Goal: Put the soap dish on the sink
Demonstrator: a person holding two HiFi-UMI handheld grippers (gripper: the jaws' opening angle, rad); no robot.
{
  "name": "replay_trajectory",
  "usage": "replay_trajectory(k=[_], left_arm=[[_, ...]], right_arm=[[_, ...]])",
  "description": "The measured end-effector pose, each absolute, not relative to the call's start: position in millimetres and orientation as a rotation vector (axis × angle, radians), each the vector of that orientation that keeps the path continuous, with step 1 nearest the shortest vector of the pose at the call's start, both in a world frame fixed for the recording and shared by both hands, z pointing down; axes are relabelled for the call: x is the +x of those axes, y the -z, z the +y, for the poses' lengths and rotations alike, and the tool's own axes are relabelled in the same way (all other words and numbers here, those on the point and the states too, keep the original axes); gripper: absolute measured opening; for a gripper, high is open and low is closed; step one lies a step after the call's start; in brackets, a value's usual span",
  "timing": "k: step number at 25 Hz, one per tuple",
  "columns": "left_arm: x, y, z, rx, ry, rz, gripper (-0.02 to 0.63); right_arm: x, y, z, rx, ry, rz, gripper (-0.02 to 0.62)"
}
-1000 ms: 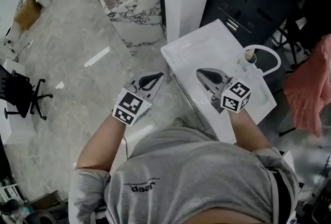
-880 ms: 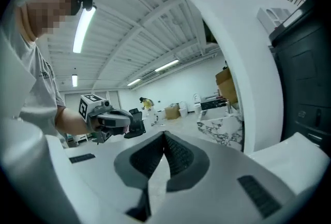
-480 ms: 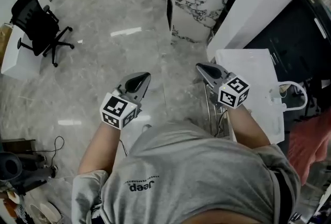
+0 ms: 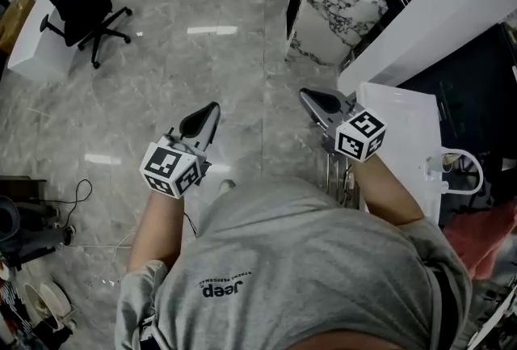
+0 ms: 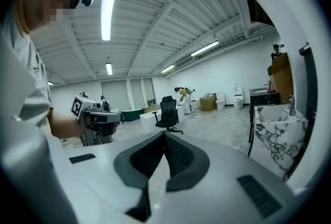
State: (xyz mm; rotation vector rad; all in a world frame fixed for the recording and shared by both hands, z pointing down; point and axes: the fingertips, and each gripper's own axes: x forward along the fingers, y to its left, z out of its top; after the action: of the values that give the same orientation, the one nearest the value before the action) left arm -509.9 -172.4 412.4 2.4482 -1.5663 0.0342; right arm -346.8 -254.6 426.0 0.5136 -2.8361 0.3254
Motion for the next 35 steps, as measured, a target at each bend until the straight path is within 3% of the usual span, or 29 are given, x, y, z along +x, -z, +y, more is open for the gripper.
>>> replay_trajectory(k=[15,35], left_arm=[[-481.5,-393.7,-195.6,2.486,0.033,-1.503,0.014],[-467.4,-397.1,-203.4,2.509,0.017,-1.451,0.014]], right_arm=[[-300.3,-429.1,-264.7,0.616,-0.403,-2.832,0.057],[-296.1,-425.6,-266.6,0.608,-0.351,-2.825,0.055]])
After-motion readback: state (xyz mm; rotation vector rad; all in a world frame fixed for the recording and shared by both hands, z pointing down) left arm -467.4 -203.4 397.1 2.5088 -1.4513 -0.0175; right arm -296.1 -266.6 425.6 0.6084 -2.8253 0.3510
